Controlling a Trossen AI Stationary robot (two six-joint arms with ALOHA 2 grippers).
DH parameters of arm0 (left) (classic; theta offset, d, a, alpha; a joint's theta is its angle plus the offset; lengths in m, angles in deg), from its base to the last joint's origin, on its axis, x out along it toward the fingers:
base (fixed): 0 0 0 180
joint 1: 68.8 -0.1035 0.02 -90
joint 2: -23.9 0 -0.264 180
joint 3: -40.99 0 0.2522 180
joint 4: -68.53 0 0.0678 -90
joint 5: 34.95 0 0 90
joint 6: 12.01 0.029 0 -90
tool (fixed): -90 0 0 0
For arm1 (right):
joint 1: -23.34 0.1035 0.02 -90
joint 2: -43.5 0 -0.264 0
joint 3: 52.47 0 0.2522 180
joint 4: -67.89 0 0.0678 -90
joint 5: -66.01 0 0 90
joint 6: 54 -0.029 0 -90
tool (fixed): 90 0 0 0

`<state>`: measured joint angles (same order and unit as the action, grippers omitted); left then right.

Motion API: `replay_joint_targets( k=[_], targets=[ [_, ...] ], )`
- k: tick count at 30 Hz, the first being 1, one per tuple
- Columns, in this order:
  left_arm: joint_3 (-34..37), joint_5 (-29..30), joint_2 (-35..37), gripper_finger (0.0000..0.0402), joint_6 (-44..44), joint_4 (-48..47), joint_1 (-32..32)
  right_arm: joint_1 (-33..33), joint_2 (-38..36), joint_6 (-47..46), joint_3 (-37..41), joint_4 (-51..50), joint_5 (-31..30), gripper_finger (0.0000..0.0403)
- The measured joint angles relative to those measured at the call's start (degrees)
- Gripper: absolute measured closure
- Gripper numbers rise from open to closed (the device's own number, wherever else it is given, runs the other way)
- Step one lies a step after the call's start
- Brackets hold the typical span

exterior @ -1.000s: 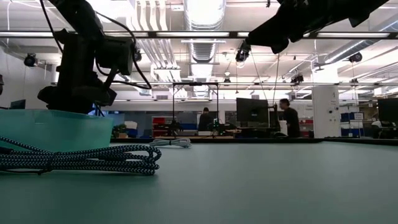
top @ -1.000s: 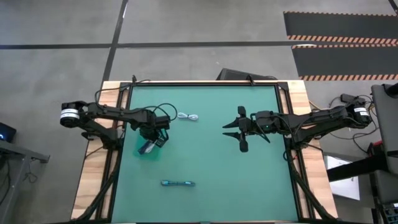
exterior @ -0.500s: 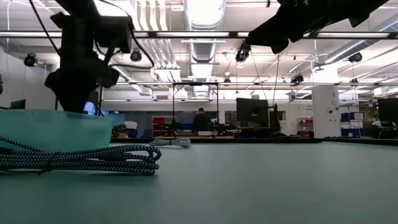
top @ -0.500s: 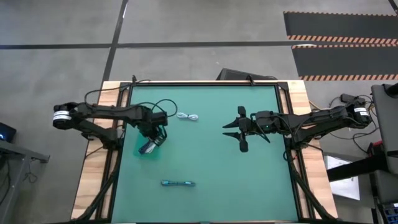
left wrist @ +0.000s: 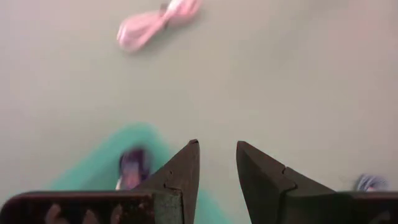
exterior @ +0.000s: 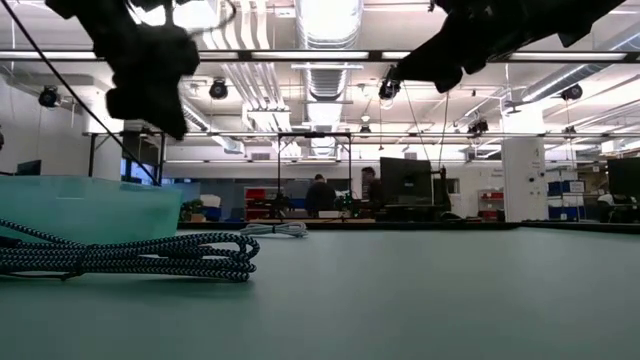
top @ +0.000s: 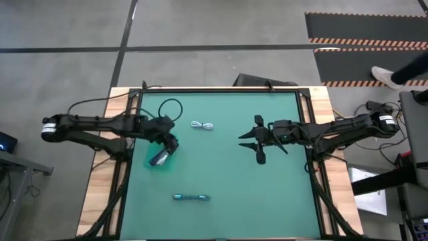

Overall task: Pick and place USB-C Cables
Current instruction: Put the light blue charger cable into the green bin

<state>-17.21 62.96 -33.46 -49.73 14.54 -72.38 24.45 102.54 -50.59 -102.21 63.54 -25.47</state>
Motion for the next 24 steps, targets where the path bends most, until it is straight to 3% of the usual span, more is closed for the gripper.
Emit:
replay_joint_targets(
  k=[5,12,17,24],
  targets=[
    [0.9,6.3,0.7,0.0312,8.7,12.0,4.0,0.0,3.9,-0.6,0.0,1.3,0.0,0.0289],
    [6.8,6.7,-0.1,0.0312,20.1,33.0,6.5,0.0,12.7,-0.8,0.0,7.4,0.0,0.0289],
    [12.8,6.7,-0.8,0.0312,20.5,43.6,6.7,-0.2,18.3,-0.8,0.0,12.6,-0.1,0.0289],
    [17.2,6.7,-0.7,0.0312,20.2,48.2,6.7,-2.6,23.3,-1.9,-3.1,14.9,-0.1,0.0289]
  ],
)
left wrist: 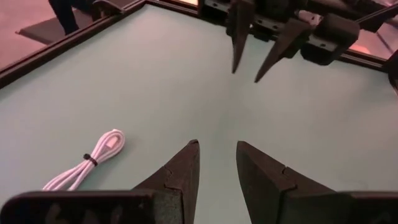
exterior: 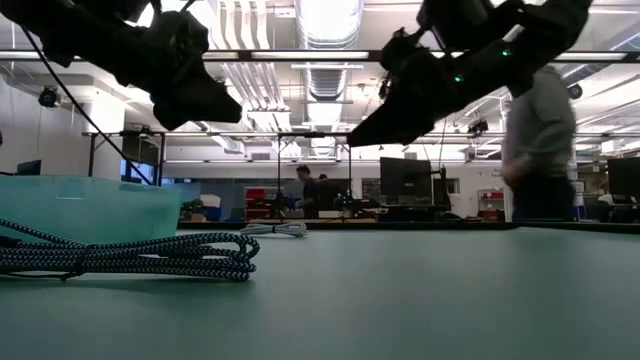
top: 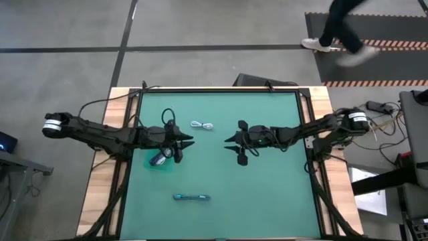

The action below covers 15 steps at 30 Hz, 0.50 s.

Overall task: Pick and place USB-C Cables
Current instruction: Put the light blue charger cable into the green bin

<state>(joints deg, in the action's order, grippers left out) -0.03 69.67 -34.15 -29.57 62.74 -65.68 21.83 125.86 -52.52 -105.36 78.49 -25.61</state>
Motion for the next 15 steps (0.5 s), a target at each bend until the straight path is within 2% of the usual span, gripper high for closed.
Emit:
replay_joint_targets(
  k=[9,15],
  targets=[
    [0.0,0.0,0.9,0.0312,3.3,0.7,0.0,-3.9,6.3,1.3,-8.4,-1.4,0.1,0.0289],
    [0.0,0.1,4.1,0.0312,6.3,0.5,0.0,-6.9,10.1,1.5,-15.7,-8.5,0.1,0.0292]
  ],
)
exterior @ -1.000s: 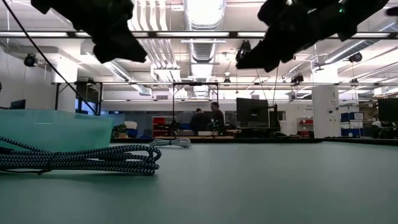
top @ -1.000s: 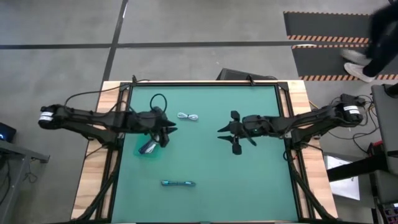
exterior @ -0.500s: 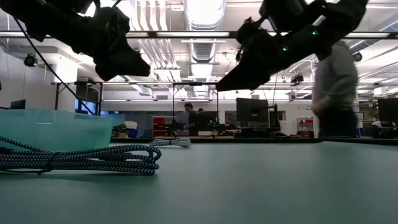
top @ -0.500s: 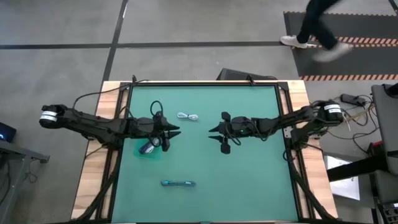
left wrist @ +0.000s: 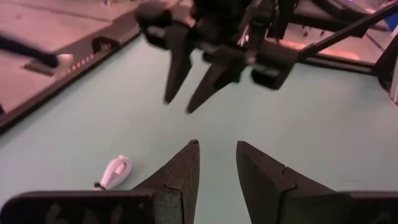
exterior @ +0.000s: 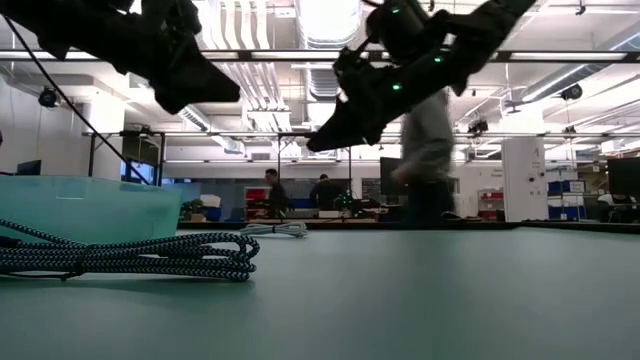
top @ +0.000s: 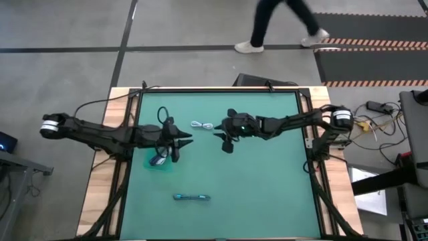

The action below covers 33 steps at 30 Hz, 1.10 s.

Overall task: Pick and place USB-C Cables
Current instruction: Put the light blue charger cable into the green bin

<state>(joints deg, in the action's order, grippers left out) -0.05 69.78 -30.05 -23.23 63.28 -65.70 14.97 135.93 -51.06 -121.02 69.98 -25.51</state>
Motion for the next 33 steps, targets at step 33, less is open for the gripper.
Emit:
replay_joint_targets(
  k=[33],
  targets=[
    [4.1,6.8,10.7,0.0312,3.2,0.2,0.0,-10.0,23.7,2.1,-23.6,-18.0,3.7,0.0183]
  ],
)
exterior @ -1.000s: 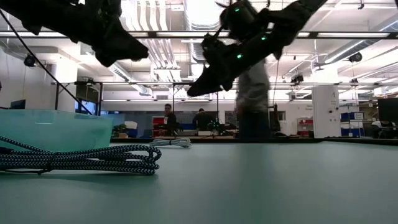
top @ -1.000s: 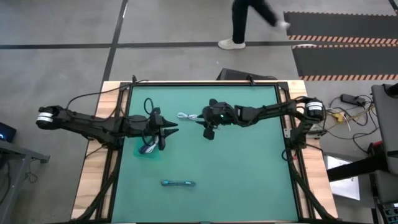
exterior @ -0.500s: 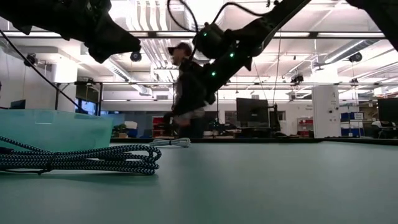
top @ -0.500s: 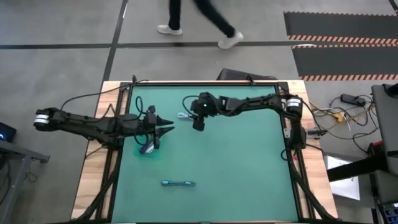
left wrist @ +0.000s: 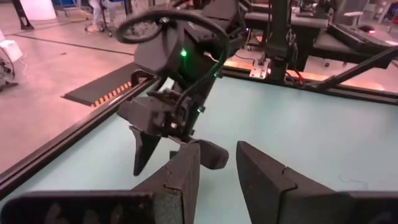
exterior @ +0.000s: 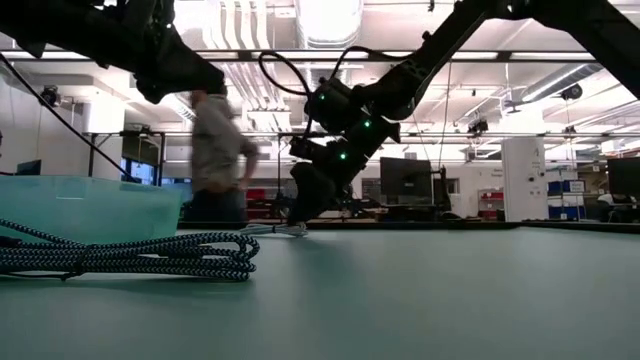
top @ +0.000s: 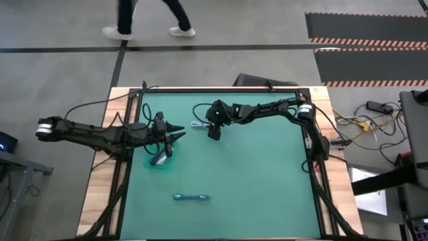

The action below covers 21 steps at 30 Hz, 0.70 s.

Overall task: Pick and place USB-C Cables
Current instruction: Put the light blue charger cable into the green bin

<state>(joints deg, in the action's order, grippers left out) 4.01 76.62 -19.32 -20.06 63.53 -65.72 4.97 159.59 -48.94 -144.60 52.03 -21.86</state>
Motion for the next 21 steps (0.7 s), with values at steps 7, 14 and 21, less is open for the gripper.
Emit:
replay_joint_targets(
  k=[7,14,21],
  targets=[
    [0.0,2.3,-1.8,0.0312,1.0,1.2,-0.1,0.0,0.3,-0.1,0.0,-0.6,0.0,0.0183],
    [0.0,2.6,-2.9,0.0312,1.5,2.8,-0.1,0.0,0.3,0.1,0.2,-0.6,2.3,0.0183],
    [0.0,2.8,-3.6,0.0312,1.5,2.9,-0.1,0.0,0.3,0.5,1.8,0.5,2.8,0.0184]
  ],
)
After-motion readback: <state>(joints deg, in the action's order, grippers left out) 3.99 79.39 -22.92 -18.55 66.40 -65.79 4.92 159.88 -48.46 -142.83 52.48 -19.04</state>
